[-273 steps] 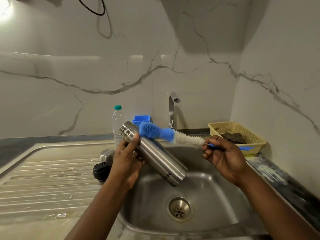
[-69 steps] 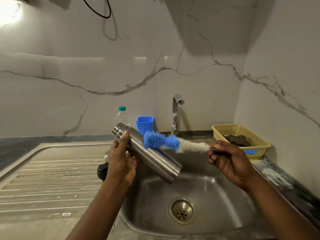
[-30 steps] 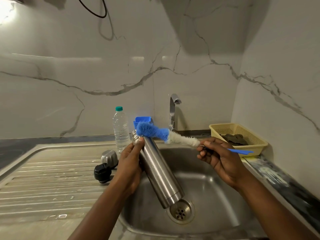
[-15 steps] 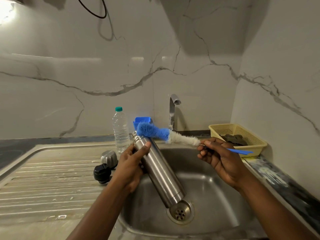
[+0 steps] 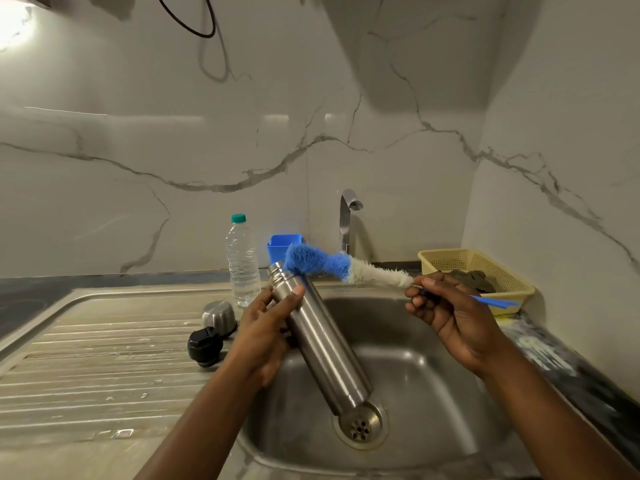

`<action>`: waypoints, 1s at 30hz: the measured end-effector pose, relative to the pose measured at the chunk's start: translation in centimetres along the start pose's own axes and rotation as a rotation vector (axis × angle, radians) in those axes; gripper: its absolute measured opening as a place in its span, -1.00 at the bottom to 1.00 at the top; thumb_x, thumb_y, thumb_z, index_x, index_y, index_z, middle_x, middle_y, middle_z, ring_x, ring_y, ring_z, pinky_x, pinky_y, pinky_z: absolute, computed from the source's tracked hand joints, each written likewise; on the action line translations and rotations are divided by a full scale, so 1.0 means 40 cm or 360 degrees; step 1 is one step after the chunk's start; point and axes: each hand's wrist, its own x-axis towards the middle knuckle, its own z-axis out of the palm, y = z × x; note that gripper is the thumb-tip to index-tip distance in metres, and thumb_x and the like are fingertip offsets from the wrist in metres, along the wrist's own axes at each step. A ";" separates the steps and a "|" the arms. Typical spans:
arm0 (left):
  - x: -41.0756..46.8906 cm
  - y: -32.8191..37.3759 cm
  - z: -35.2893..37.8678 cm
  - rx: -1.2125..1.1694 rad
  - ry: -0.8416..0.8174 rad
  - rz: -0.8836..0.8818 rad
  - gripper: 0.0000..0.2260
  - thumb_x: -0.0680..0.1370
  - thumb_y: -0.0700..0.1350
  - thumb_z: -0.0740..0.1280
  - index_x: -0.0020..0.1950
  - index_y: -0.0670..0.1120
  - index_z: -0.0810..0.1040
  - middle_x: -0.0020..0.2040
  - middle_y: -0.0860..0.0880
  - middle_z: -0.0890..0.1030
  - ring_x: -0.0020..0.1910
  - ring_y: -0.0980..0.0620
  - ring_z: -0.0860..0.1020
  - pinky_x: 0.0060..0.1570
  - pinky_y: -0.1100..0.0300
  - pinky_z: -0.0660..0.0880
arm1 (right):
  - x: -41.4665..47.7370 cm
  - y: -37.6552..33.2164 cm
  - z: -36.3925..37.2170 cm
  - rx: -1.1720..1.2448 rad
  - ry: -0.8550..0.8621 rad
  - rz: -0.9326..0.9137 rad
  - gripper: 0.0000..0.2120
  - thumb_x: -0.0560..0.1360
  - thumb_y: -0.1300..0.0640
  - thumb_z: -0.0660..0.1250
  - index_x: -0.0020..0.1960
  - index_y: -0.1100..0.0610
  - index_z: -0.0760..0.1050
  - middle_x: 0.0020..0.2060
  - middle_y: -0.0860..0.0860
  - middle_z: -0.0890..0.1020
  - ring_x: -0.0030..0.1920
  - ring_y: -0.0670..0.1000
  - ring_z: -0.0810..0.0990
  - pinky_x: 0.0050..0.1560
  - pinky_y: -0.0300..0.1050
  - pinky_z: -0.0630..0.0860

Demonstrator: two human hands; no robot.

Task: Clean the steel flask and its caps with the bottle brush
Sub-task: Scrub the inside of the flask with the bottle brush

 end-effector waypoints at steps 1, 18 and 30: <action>0.004 0.005 -0.006 -0.0033 0.0028 -0.0002 -0.50 0.45 -0.07 0.53 0.38 -0.11 0.59 0.25 -0.24 0.65 0.20 -0.27 0.65 0.07 -0.17 0.66 | 0.000 0.001 -0.003 0.0001 0.0008 0.0010 -0.86 0.51 0.23 0.33 -0.07 0.28 0.63 -0.21 0.22 0.64 -0.28 0.01 0.63 -0.15 -0.08 0.70; 0.015 0.041 -0.033 -0.0360 0.0119 0.0008 -0.60 0.57 -0.12 0.46 0.38 -0.15 0.52 0.25 -0.22 0.61 0.19 -0.21 0.64 -0.09 -0.12 0.72 | 0.002 0.006 -0.021 -0.0001 0.0013 0.0164 -0.89 0.49 0.26 0.33 -0.12 0.27 0.63 -0.25 0.21 0.62 -0.32 0.01 0.61 -0.21 -0.07 0.69; 0.012 0.046 -0.029 -0.0406 0.0161 0.0127 -0.45 0.50 -0.07 0.49 0.47 -0.15 0.50 0.31 -0.24 0.60 0.20 -0.21 0.66 -0.08 -0.09 0.70 | 0.003 0.002 -0.025 -0.0018 -0.0041 0.0197 -0.88 0.51 0.28 0.32 -0.06 0.29 0.62 -0.24 0.23 0.63 -0.30 0.02 0.62 -0.19 -0.07 0.70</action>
